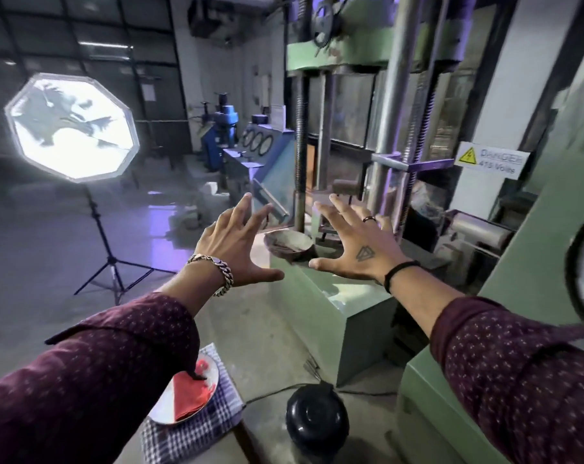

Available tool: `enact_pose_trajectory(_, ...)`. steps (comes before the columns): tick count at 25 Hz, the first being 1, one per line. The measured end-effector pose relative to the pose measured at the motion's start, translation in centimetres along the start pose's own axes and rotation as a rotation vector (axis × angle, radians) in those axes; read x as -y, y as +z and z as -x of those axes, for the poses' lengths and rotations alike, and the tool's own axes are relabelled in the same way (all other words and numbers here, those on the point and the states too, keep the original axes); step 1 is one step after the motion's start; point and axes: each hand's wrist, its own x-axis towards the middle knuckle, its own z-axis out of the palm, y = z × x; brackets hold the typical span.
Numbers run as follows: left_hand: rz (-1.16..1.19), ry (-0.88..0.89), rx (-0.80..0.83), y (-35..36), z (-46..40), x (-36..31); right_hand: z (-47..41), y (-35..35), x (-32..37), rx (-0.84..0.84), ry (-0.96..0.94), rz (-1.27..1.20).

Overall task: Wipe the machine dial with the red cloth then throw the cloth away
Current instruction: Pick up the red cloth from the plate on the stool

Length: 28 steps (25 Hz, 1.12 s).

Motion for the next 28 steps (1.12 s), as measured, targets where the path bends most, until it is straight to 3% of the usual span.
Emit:
enact_pose_trajectory(6, -0.014, -0.145, 0.093, 5.3, 2.3, 15.3, -8.9, 11.4, 11.2, 0.125, -0.102, -0.074)
enact_pose_trajectory(13, 0.031, -0.314, 0.247, 13.6, 6.6, 28.6, -14.7, 25.9, 19.3, 0.293, -0.161, -0.096)
enact_pose_trajectory(24, 0.065, -0.469, 0.469, 28.3, 14.0, 41.5, -14.7, 50.2, 26.3, 0.697, -0.09, -0.209)
enact_pose_trajectory(28, 0.046, -0.481, 0.499, 33.8, 16.6, 45.0, -13.3, 59.3, 27.8, 0.84, 0.057, -0.305)
